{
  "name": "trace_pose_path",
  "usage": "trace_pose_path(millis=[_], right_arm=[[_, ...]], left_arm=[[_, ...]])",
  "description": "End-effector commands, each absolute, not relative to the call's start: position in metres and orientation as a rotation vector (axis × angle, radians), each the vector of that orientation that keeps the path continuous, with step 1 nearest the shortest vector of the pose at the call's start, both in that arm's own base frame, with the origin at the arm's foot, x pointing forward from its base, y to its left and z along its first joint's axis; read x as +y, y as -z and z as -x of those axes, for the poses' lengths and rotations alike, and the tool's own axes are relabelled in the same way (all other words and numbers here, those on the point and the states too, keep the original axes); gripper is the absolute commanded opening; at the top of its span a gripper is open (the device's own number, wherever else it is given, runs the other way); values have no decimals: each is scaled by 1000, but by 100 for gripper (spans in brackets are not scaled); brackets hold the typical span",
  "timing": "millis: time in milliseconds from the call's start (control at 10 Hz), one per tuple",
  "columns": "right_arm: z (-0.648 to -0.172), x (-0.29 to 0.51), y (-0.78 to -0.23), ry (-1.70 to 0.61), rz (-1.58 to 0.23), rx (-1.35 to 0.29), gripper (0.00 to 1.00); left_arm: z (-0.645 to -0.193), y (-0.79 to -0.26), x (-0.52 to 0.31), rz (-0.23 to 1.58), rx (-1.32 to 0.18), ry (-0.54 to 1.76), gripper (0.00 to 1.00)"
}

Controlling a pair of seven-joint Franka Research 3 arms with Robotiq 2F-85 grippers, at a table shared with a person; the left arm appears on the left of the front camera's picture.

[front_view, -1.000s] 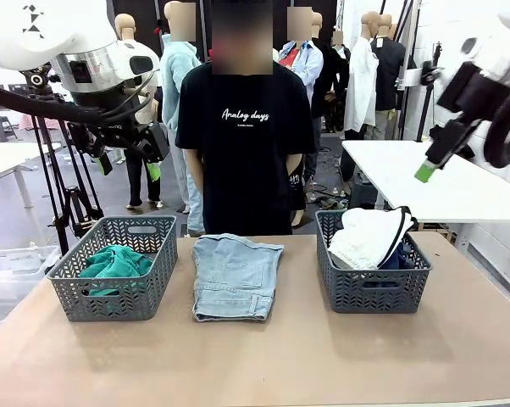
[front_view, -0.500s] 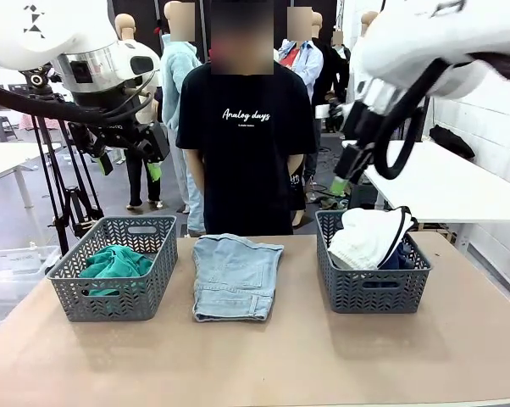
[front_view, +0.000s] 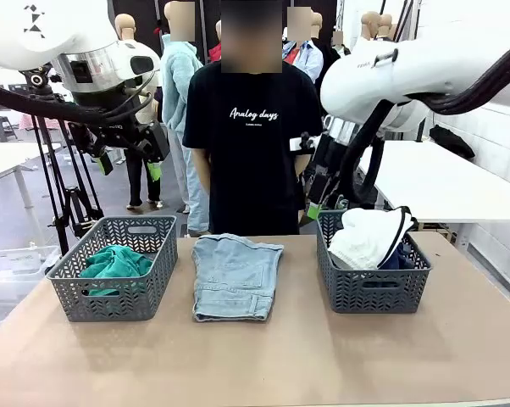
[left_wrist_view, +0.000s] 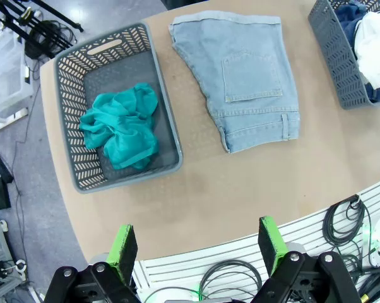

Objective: Sort the tops and bottoms.
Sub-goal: Lift clothes from the center of the table with your right hand.

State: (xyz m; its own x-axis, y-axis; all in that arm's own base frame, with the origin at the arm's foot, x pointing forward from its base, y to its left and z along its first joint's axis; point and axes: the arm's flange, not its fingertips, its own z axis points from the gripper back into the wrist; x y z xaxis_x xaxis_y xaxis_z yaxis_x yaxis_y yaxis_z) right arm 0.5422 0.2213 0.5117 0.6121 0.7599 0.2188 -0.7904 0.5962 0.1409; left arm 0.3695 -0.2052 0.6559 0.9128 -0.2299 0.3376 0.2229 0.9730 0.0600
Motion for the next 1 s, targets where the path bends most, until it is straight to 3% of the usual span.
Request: trace_pose_path(millis=[0,400,600,900], right_arm=[[-537,218,-526,-900,-227,-176,100],[-540,220,-522,-903,-229,-160,100],[-534,265,-509,-765,-119,-237,100],[-551,328,-500,-802,-34,-279,100]], left_arm=[[-370,-658,-203,-21,-346,230,100],[-370,-658,-203,-21,-346,230,100],[-370,-658,-203,-21,-346,230,100],[-370,-658,-203,-21,-346,230,100]])
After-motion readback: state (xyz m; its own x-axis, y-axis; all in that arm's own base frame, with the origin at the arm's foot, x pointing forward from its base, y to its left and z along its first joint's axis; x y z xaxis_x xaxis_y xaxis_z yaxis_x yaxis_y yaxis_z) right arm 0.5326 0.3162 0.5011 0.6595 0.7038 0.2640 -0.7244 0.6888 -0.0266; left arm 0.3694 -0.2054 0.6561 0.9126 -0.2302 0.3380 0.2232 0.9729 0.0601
